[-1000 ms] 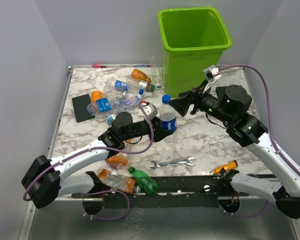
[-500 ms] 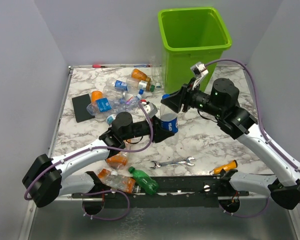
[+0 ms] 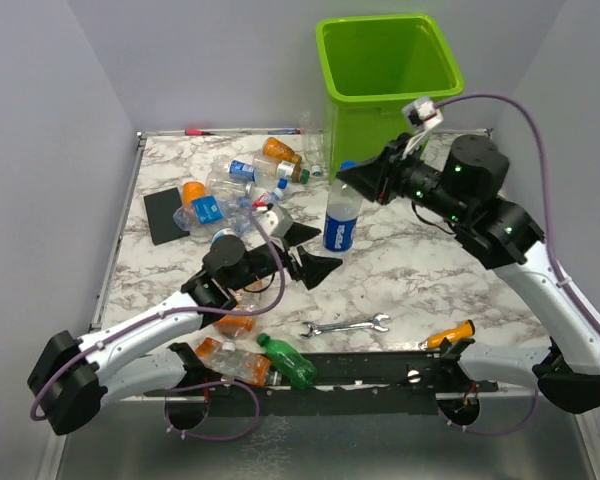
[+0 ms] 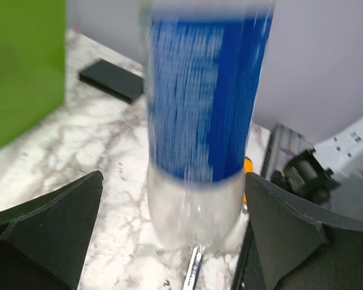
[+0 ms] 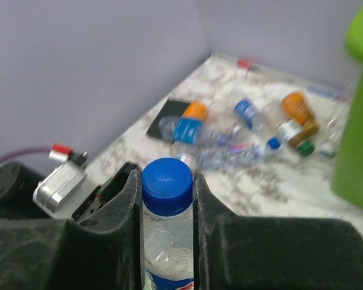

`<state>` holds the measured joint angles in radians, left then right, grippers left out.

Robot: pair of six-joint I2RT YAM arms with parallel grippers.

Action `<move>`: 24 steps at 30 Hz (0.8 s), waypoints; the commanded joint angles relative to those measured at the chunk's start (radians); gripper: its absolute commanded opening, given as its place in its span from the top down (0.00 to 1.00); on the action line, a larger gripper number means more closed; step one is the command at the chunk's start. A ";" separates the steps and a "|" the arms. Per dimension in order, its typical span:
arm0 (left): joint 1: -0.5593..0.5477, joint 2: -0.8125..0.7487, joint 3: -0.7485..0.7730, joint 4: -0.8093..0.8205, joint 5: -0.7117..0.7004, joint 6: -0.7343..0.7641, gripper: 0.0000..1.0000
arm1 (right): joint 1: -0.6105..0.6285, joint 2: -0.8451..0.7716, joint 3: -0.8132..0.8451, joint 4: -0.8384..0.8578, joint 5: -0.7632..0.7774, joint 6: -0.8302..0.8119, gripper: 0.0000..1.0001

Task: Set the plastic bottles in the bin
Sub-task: Pick up the plastic bottle at the center of the board.

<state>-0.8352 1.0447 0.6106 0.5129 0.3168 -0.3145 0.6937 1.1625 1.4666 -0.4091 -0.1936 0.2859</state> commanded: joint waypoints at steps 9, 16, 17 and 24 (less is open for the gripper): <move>-0.003 -0.251 -0.136 0.044 -0.634 0.124 0.01 | -0.007 0.108 0.390 0.377 0.755 -0.342 1.00; -0.014 -0.281 -0.133 0.000 -0.766 0.169 0.01 | -0.143 0.309 0.437 0.835 0.856 -0.460 1.00; -0.016 -0.282 -0.134 -0.002 -0.798 0.169 0.01 | -0.166 0.351 0.461 0.874 0.868 -0.477 1.00; -0.023 -0.282 -0.118 -0.046 -0.980 0.181 0.01 | -0.356 0.603 0.602 0.849 0.917 -0.374 1.00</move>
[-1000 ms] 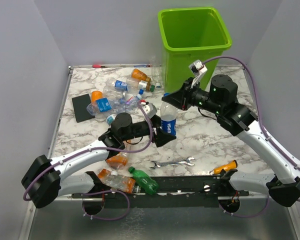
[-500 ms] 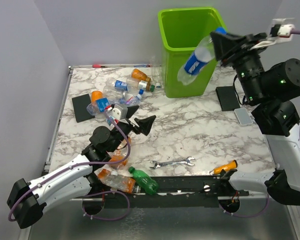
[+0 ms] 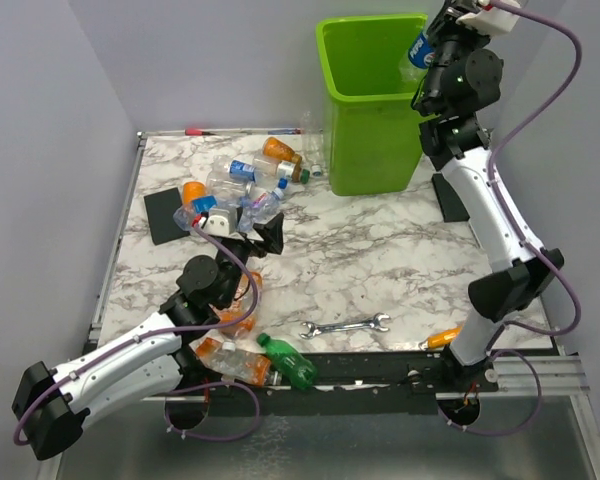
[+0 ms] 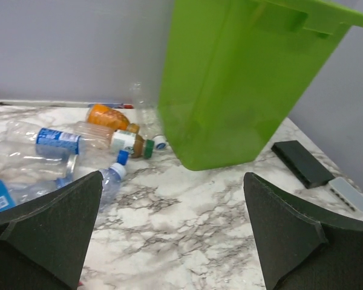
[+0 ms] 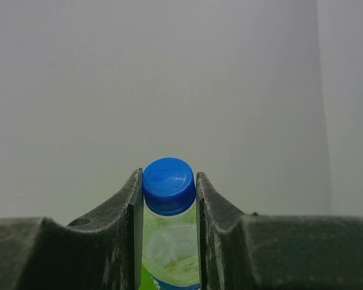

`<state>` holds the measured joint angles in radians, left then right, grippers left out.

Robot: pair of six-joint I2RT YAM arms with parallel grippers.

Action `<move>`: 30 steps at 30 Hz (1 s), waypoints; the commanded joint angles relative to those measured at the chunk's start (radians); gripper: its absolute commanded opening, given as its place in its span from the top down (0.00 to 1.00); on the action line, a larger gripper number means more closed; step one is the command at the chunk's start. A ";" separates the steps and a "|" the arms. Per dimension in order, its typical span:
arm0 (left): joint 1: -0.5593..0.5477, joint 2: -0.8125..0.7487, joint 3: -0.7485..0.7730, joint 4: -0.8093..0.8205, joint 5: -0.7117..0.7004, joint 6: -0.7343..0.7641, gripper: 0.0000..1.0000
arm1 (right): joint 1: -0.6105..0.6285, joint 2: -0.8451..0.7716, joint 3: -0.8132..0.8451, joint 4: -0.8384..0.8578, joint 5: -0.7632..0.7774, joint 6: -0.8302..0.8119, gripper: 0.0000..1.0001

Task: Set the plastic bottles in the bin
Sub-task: Pick up the plastic bottle at the center of the board, then place the plastic bottle in the trash bin.

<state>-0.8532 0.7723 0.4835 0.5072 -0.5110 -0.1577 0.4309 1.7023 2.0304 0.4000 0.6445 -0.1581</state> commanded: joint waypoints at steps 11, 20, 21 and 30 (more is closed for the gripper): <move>-0.004 0.022 0.010 -0.041 -0.171 0.023 0.01 | -0.144 0.206 0.049 -0.179 -0.084 0.279 0.77; -0.005 0.046 0.010 -0.041 -0.167 0.026 0.01 | -0.144 0.241 0.189 -0.356 -0.334 0.403 0.21; -0.005 0.049 0.012 -0.041 -0.168 0.025 0.01 | -0.144 0.233 0.199 -0.365 -0.346 0.413 0.21; -0.005 0.066 0.013 -0.041 -0.209 0.038 0.01 | -0.124 0.025 0.129 -0.378 -0.620 0.552 0.21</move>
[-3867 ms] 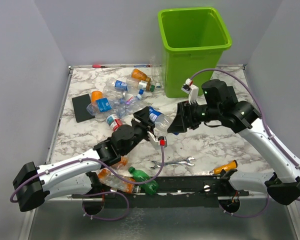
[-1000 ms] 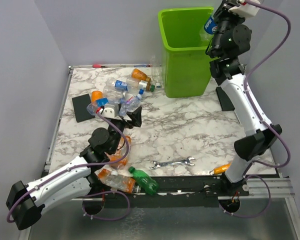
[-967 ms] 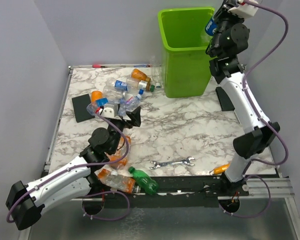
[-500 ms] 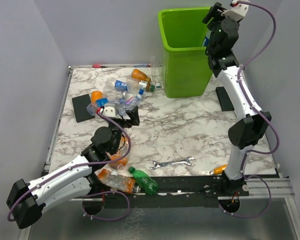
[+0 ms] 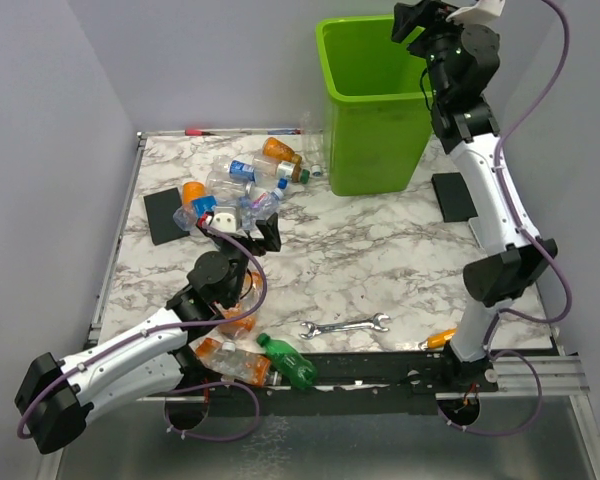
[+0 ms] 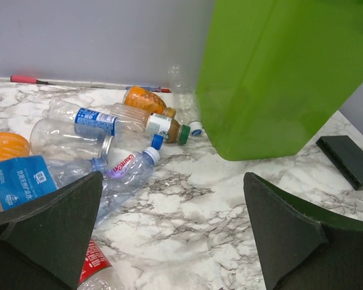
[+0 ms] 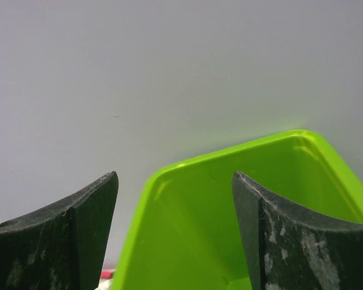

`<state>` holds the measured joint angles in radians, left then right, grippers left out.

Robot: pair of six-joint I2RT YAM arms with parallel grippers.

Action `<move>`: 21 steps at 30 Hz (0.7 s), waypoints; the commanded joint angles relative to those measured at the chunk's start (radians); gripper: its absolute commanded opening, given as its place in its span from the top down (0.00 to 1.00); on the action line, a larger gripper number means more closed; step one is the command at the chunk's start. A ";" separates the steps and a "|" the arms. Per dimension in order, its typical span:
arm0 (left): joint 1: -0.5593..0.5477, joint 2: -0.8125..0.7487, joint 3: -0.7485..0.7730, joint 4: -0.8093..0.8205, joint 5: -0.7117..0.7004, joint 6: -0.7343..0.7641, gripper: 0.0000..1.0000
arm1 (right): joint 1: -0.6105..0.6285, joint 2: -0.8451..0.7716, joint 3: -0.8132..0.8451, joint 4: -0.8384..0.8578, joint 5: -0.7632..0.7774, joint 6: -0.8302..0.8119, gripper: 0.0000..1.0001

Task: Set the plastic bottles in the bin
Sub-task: Place the plastic bottle in the trash bin.

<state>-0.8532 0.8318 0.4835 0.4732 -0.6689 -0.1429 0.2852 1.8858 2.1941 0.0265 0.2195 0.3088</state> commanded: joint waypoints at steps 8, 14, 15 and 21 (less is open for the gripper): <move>-0.004 0.022 0.033 -0.045 -0.095 0.049 0.01 | 0.117 -0.592 -0.584 0.090 -0.477 0.109 0.23; -0.003 0.067 0.133 -0.264 -0.124 -0.050 0.01 | 0.124 -0.890 -1.026 -0.002 -0.542 0.179 0.24; -0.002 0.082 0.159 -0.332 -0.120 -0.078 0.01 | 0.124 -0.927 -1.092 -0.020 -0.549 0.185 0.24; 0.054 0.170 0.296 -0.775 -0.127 -0.275 0.01 | 0.124 -1.064 -1.450 -0.084 -0.608 0.270 0.24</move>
<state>-0.8452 0.9600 0.7040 0.0689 -0.7589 -0.2520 0.4076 0.8577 0.9112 0.0334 -0.3035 0.5011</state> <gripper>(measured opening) 0.990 0.762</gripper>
